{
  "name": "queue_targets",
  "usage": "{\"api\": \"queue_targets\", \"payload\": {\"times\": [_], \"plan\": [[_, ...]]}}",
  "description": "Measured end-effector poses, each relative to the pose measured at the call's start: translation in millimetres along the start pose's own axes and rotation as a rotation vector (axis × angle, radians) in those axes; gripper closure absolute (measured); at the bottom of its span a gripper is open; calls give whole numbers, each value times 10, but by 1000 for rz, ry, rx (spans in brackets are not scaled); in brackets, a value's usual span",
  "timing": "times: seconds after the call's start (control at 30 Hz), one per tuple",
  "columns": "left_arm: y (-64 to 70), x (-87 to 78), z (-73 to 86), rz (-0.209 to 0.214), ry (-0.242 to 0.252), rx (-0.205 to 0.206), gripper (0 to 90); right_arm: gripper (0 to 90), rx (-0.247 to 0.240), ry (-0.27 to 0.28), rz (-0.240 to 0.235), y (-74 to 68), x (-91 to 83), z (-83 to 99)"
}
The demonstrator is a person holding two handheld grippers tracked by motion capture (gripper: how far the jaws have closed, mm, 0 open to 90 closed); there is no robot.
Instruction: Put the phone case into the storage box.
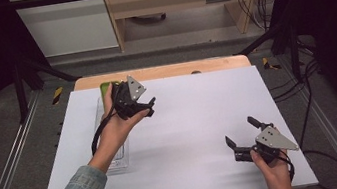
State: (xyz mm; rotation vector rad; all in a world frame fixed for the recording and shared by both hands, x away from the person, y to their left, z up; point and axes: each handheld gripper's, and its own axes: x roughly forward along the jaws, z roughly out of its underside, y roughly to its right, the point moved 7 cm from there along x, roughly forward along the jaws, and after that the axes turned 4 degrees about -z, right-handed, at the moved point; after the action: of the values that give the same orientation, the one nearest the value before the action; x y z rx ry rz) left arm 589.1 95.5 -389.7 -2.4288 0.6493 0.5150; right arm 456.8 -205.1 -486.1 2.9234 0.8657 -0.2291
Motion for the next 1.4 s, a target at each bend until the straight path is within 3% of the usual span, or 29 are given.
{"api": "queue_targets", "payload": {"times": [0.33,0.63,0.9,1.13,1.27,1.4], "plan": [[194,-87,-34,37,27,-17,64,25,1,0,-1,3,-2,0],[262,-136,-28,68,32,-81,61,25,1,0,-3,2,-3,0],[348,-226,-83,89,85,-135,61,25,0,0,-6,-4,-6,0],[331,-308,-86,90,130,-168,59,25,3,-2,-8,-9,-1,4],[267,-373,-80,74,169,-201,60,25,3,-2,-8,-6,-3,2],[201,-423,-42,64,177,-213,60,25,4,-3,-9,-11,0,4]]}}
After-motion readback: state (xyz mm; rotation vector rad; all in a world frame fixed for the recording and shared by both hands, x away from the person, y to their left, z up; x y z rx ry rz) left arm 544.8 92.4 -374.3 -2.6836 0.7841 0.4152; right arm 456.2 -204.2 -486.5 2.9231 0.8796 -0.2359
